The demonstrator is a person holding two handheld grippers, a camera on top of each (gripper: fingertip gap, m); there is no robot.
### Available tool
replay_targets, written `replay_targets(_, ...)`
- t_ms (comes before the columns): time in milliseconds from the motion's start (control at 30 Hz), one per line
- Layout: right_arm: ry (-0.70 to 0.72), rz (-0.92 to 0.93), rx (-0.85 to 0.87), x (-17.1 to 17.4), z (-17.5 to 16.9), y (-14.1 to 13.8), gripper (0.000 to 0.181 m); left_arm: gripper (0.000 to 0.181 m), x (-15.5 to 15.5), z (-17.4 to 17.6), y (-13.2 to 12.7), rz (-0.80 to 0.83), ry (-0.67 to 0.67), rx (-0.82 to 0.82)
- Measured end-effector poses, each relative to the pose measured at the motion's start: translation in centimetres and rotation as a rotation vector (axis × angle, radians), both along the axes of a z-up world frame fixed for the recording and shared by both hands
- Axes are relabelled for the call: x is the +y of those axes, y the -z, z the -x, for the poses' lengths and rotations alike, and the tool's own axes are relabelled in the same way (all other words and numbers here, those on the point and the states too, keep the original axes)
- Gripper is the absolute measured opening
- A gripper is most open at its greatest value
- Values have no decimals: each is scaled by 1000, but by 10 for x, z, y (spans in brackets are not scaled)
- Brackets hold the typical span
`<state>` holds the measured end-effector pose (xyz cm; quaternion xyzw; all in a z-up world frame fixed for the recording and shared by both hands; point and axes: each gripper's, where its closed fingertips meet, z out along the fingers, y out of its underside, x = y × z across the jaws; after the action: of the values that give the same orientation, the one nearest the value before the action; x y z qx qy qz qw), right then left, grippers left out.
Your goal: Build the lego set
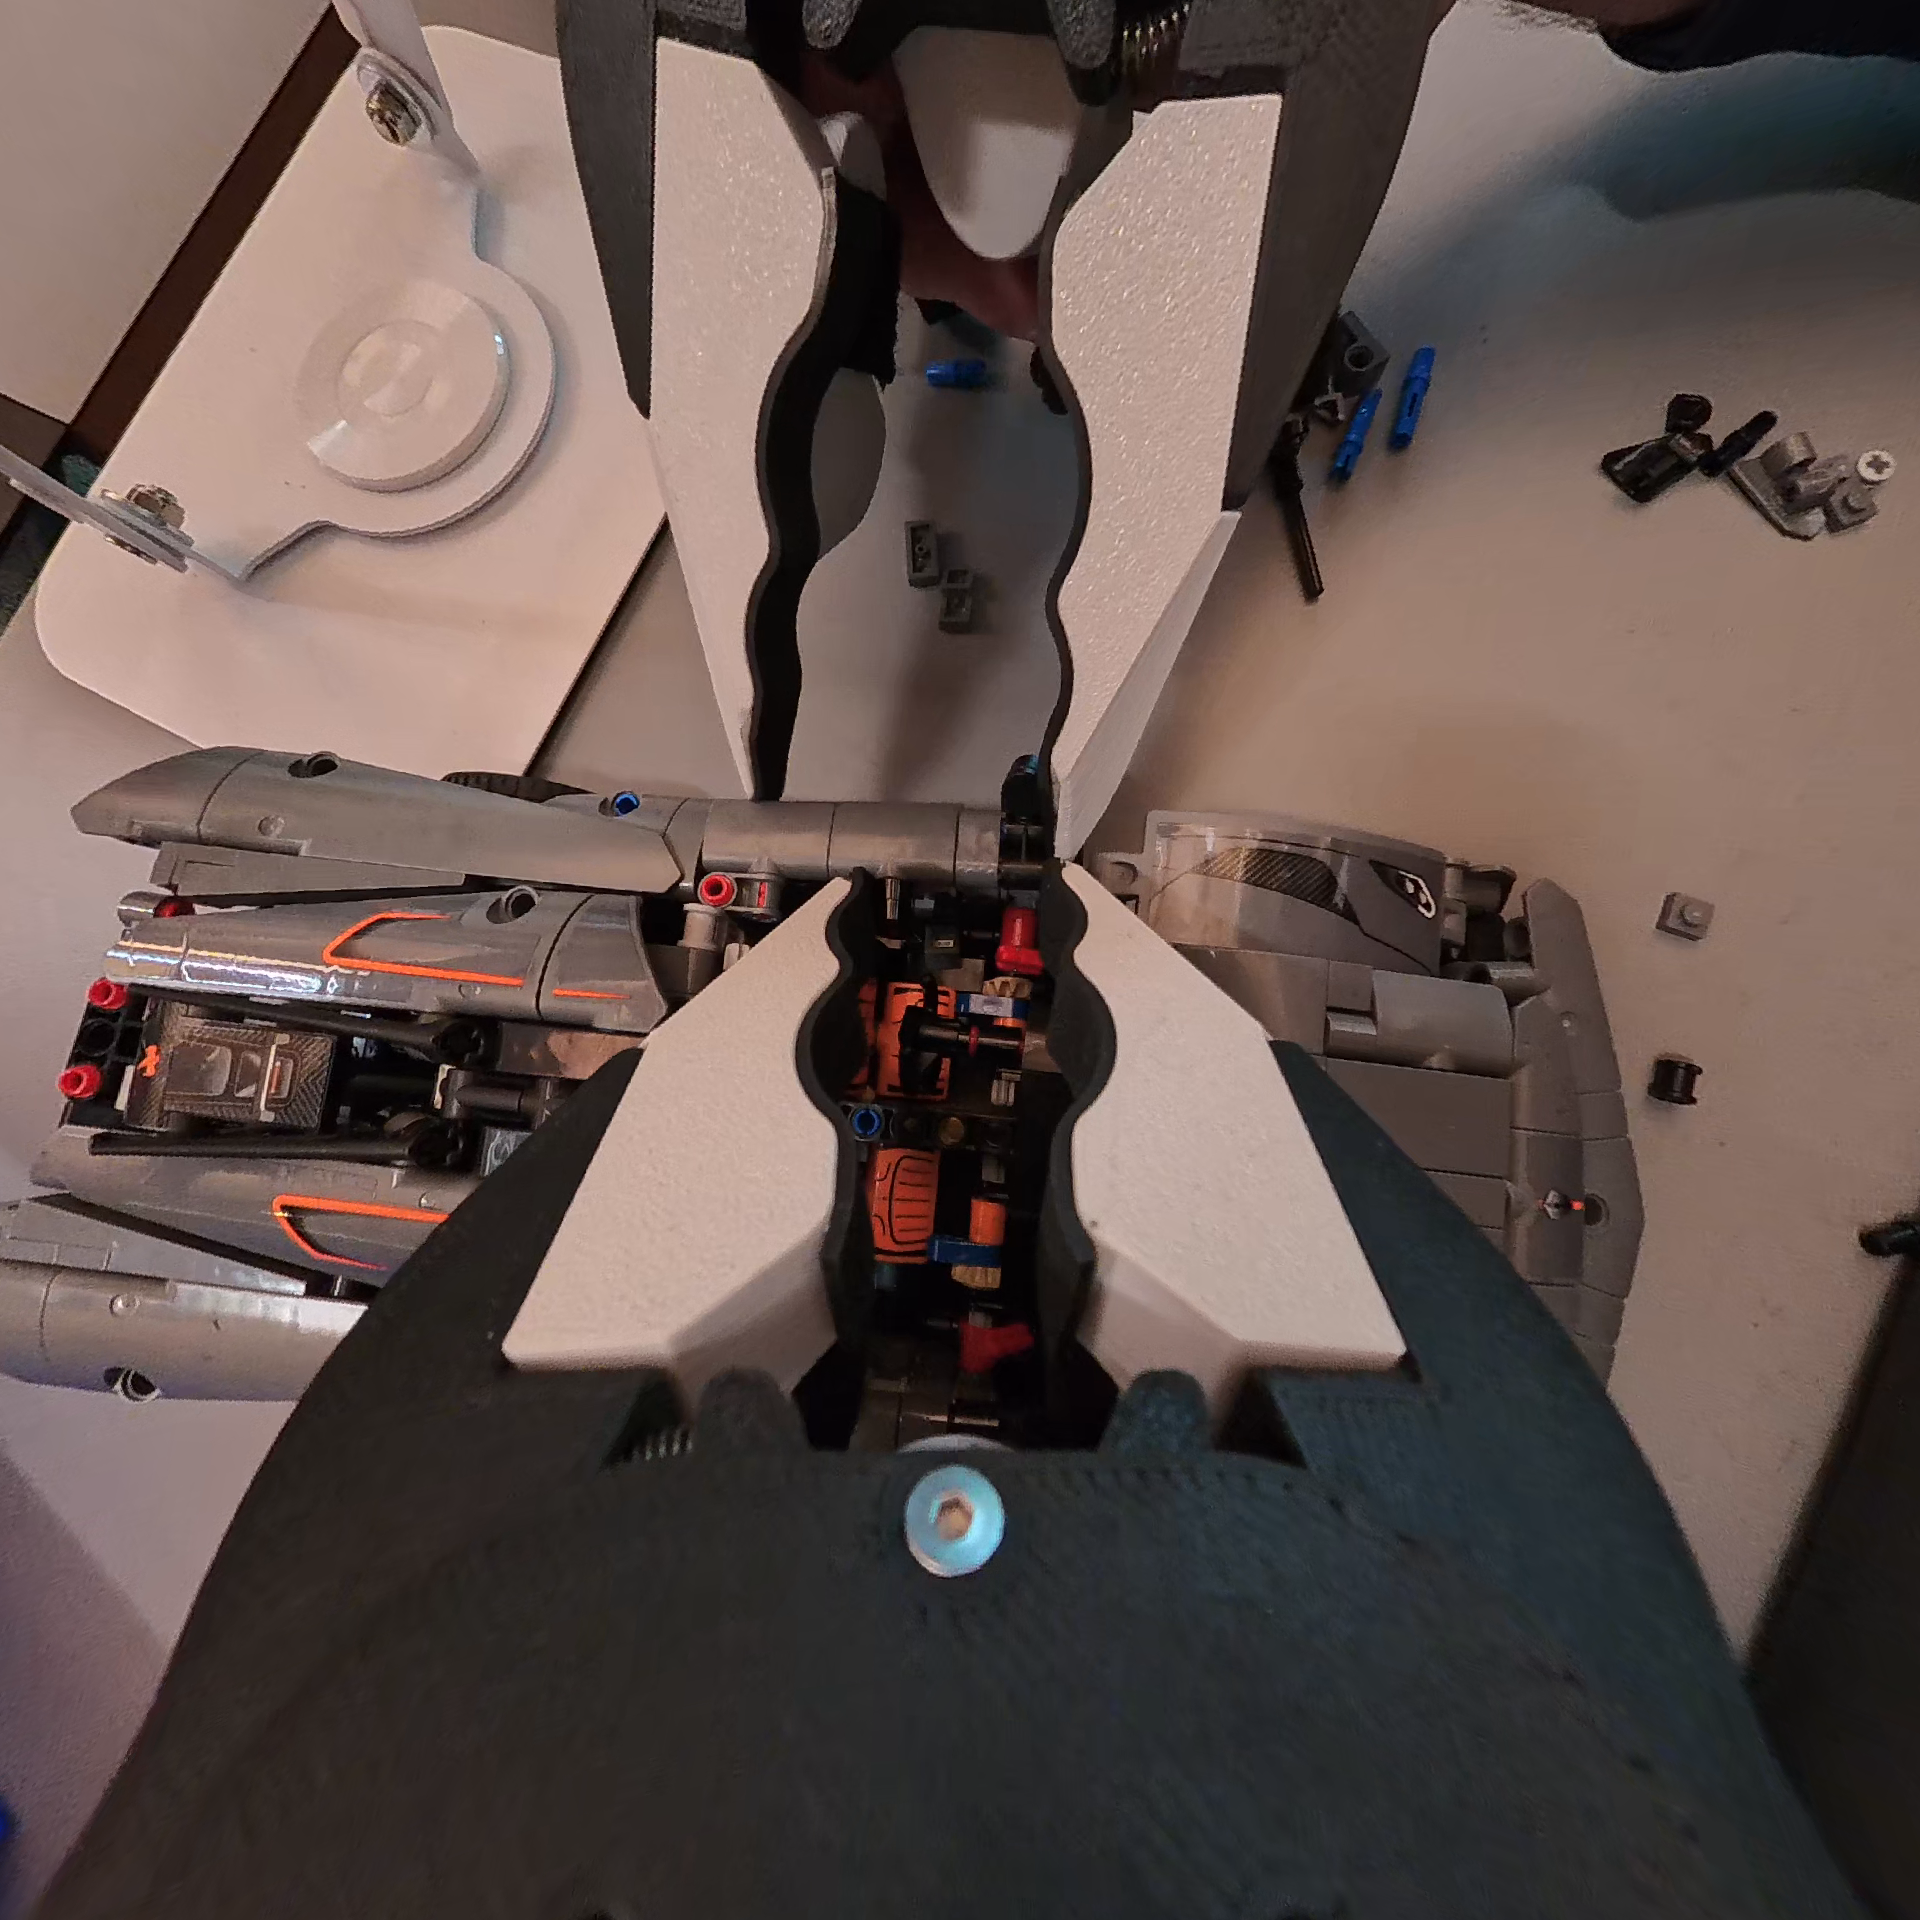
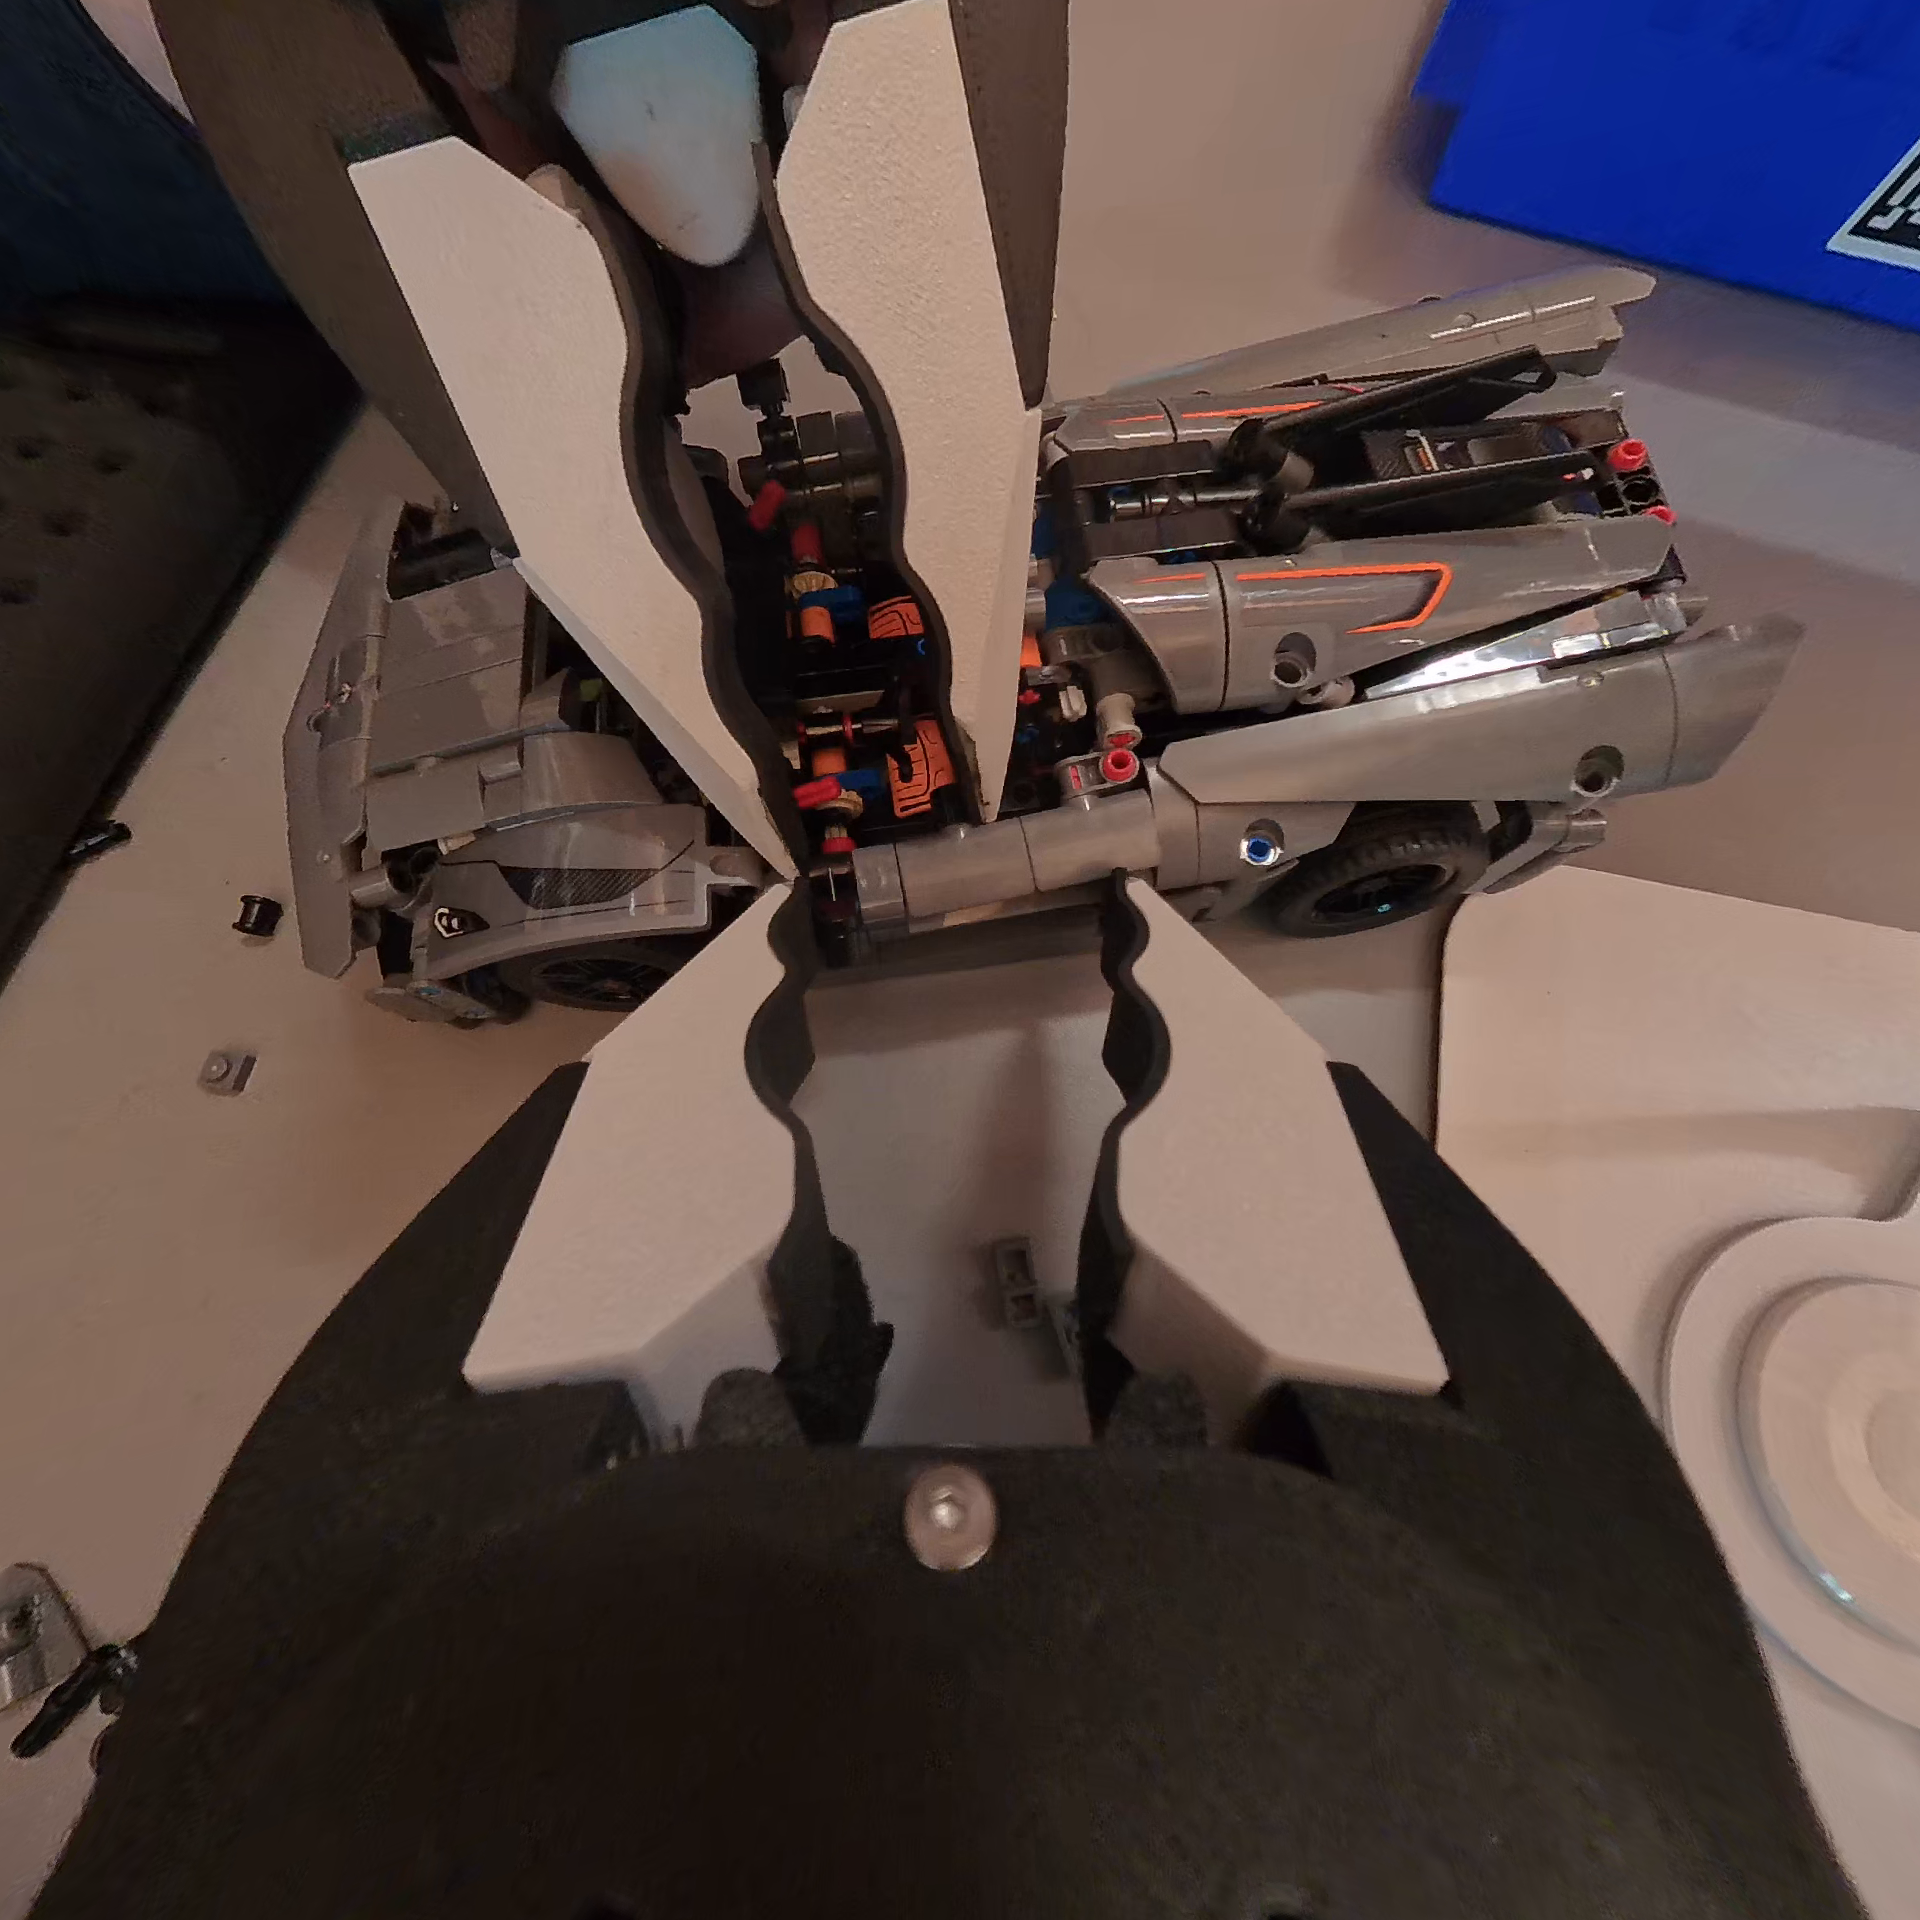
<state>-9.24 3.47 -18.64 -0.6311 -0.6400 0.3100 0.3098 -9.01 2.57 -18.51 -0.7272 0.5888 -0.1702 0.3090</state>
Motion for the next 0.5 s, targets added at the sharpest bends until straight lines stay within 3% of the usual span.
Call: replay_targets(500, -21, 0, 14, -2, -4, -5, 51, 31, 0, 4, -1, 18, 13, -40)
